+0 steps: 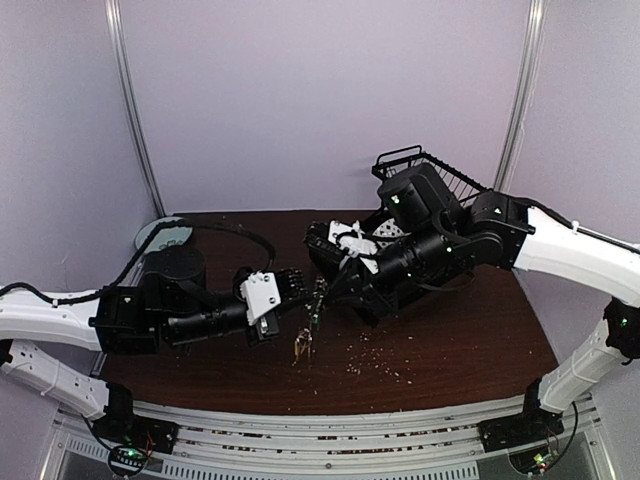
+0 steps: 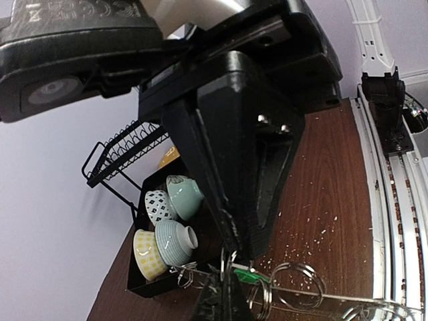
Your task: Put the keys on the keyring
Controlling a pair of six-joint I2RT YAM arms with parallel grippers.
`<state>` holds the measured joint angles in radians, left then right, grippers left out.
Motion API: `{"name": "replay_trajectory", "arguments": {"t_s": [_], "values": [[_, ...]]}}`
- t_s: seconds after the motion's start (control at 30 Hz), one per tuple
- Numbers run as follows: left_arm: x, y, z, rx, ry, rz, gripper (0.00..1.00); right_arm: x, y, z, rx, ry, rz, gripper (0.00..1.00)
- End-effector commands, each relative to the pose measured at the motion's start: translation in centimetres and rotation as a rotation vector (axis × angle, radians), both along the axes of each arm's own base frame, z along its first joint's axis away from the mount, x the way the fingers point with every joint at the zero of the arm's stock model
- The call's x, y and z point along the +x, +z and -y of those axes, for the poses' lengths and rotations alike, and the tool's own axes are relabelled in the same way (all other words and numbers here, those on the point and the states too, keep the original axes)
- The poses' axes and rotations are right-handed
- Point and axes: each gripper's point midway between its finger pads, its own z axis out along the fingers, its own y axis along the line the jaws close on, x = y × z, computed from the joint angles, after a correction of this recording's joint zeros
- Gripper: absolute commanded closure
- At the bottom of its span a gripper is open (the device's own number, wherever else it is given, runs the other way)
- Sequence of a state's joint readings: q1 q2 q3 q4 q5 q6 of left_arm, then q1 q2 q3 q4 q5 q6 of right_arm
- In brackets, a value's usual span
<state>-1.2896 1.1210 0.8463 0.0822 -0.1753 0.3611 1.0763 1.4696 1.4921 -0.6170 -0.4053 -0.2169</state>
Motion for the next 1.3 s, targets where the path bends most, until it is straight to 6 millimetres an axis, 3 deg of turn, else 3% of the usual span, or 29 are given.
{"name": "replay_trajectory", "arguments": {"t_s": [0.0, 0.17, 0.43, 0.73, 1.03, 1.27], "values": [[-0.4, 3.3, -0.1, -0.112, -0.013, 0.034, 1.00, 0.1, 0.8, 0.0, 0.033, -0.006, 0.009, 1.00], [-0.2, 3.0, 0.0, -0.103, -0.004, 0.032, 1.00, -1.1, 1.6, -0.2, 0.072, 0.062, -0.005, 1.00], [-0.3, 3.0, 0.1, -0.101, -0.010, 0.031, 1.00, 0.0, 1.8, -0.1, 0.075, 0.007, 0.023, 1.00], [0.0, 2.5, 0.0, -0.086, 0.007, 0.029, 1.00, -1.4, 2.8, -0.2, 0.124, 0.079, 0.012, 1.00], [0.0, 2.4, 0.0, -0.084, 0.010, 0.026, 1.00, -1.3, 2.7, -0.1, 0.123, 0.073, 0.009, 1.00], [-0.1, 2.6, -0.1, -0.091, 0.005, 0.029, 1.00, -0.1, 1.9, -0.2, 0.091, 0.011, 0.013, 1.00]]}}
